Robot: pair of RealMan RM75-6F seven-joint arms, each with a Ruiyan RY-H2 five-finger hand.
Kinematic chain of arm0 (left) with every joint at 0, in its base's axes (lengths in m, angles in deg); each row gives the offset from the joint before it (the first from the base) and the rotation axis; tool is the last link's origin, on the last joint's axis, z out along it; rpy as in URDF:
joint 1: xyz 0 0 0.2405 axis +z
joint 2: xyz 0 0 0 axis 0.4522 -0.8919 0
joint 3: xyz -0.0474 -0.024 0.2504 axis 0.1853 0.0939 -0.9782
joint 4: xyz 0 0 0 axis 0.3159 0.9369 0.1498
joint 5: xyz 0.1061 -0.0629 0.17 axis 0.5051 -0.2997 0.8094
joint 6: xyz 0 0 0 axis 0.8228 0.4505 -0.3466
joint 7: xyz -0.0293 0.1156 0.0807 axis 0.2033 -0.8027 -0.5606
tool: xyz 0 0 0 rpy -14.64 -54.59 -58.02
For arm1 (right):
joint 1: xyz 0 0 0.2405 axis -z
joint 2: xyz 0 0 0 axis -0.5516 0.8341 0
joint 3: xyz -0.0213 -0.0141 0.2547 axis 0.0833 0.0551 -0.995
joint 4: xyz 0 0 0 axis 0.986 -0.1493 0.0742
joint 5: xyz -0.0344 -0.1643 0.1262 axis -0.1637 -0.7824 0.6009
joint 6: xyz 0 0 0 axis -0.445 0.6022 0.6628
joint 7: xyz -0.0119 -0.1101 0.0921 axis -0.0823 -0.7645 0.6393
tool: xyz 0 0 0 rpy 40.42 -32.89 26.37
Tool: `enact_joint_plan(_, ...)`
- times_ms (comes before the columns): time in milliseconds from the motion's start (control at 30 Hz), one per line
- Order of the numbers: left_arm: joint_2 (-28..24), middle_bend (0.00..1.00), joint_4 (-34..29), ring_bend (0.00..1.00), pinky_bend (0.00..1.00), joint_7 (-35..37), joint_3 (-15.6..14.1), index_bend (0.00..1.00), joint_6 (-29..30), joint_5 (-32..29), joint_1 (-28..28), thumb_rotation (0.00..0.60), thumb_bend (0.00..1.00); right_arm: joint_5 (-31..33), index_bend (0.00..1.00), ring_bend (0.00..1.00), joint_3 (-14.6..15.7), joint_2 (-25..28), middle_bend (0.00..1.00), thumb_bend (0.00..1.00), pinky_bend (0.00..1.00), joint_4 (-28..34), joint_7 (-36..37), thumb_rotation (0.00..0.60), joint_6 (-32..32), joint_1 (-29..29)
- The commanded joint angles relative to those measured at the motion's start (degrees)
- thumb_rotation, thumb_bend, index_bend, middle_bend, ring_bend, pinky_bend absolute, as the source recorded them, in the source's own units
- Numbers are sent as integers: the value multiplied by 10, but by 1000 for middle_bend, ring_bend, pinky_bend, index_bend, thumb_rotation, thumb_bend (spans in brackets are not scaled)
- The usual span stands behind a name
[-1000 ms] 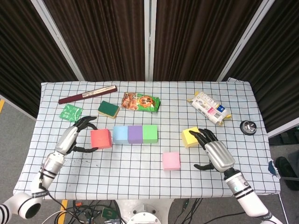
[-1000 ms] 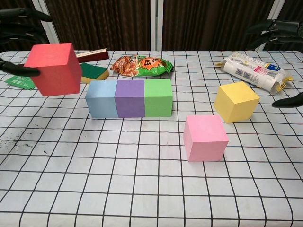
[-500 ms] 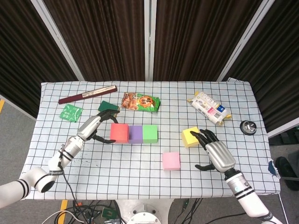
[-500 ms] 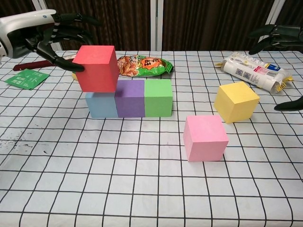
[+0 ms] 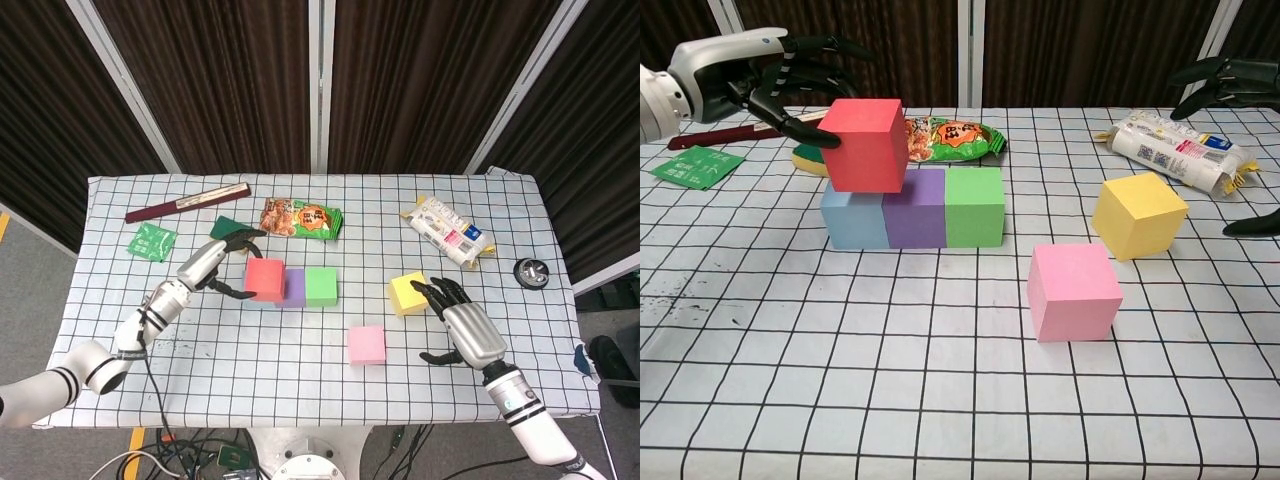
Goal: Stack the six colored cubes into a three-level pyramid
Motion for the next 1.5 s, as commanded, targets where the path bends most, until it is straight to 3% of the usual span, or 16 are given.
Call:
enact_joint_plan(33, 8, 413, 14, 96, 115, 13, -5, 141, -2, -2, -6, 600, 96, 1, 0, 0, 0, -1, 146, 13, 0, 0, -1, 600, 0, 0)
enact_joint_plan(900, 46, 394, 84, 96, 108, 51, -34, 141, 1, -15, -21, 600, 90, 18, 0, 0, -3, -3, 146, 13, 0, -3, -8, 600, -9, -3)
enact_joint_plan(1500, 39, 278, 81, 70, 100, 58, -39, 141, 17, -20, -20, 600, 55, 21, 0, 0, -4, -2, 146, 13, 0, -3, -9, 600, -10, -4)
